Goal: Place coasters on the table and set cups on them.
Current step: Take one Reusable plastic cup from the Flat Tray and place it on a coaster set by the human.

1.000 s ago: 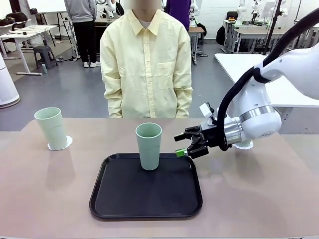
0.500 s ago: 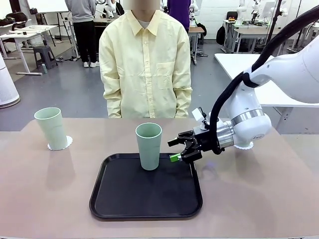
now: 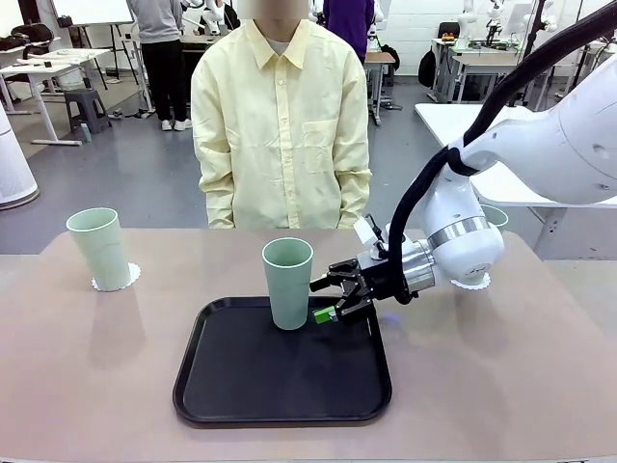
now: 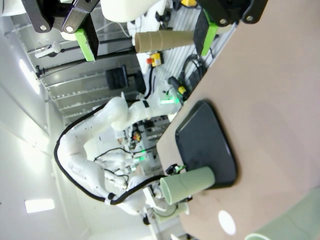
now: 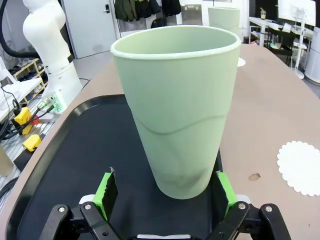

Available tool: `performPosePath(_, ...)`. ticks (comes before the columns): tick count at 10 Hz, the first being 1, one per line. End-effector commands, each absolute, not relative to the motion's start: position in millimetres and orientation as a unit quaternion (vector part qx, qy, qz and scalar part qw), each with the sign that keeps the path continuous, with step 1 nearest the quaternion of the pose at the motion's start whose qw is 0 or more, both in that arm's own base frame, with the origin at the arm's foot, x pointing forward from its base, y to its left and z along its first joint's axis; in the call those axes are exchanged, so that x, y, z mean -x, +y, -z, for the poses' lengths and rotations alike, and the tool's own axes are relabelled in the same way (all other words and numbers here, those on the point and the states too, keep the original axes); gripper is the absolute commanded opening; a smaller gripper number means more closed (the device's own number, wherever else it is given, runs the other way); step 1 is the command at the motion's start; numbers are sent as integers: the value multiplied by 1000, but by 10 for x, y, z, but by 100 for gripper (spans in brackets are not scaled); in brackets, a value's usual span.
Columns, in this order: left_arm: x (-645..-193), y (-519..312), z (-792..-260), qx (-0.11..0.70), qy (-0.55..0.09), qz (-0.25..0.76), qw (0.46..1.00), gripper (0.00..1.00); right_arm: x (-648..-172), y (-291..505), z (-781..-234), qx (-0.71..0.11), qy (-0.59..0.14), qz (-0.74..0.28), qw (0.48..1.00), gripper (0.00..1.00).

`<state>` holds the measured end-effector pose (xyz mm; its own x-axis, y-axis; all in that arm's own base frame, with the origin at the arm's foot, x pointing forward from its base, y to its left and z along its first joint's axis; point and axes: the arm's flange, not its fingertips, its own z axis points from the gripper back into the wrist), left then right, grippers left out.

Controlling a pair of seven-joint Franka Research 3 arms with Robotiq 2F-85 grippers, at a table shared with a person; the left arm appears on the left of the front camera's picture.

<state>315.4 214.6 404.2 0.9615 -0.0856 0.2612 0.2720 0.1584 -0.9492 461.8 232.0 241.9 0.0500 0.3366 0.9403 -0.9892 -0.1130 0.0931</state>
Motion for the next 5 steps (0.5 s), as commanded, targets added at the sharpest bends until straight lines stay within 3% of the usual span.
performPosePath(1, -3141, 2159, -4068, 639, -76, 117, 756, 100, -4678, 2423, -2321, -446, -375, -588, 561, 100)
performPosePath(5, -3141, 2159, -4068, 639, -76, 117, 756, 100, -4691, 2572, -2242, -442, -377, -593, 557, 100)
